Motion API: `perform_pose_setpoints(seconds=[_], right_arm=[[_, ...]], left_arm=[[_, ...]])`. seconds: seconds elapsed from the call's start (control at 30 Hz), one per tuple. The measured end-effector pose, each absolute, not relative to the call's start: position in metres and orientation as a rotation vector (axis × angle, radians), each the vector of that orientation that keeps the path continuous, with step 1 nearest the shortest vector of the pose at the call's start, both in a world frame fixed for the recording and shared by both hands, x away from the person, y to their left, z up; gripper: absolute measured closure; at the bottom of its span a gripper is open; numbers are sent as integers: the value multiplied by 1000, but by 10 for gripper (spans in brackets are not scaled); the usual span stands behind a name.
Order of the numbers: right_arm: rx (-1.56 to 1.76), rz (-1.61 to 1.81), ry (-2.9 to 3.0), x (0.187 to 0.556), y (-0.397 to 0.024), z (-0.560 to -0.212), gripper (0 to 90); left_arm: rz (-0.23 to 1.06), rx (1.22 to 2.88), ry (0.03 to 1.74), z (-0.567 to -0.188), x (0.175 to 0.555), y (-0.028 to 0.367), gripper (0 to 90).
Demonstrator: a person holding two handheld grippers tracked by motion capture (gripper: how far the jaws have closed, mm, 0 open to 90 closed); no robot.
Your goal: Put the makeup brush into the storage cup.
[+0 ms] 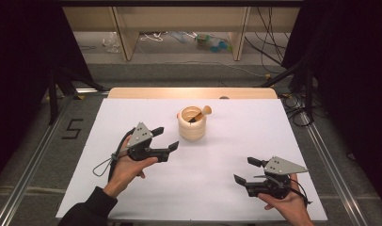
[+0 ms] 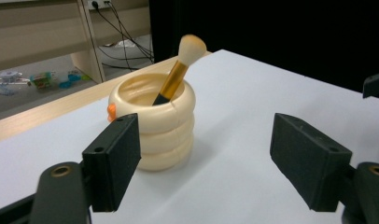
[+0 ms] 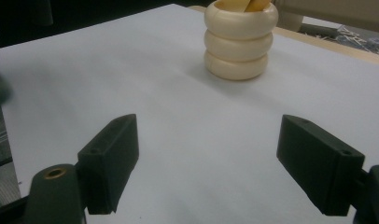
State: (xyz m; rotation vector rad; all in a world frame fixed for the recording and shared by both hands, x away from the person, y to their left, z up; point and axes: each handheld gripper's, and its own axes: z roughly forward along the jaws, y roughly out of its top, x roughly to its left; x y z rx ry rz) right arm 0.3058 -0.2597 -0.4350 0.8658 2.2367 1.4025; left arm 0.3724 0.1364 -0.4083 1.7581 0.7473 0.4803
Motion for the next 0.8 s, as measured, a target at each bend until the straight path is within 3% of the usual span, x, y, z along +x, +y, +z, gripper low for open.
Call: perform_pose_setpoints(seconds=[0.8], right_arm=[[857, 1424, 2233, 305, -258, -436, 220]], left_arm=[[482, 1715, 777, -427, 350, 181, 231]])
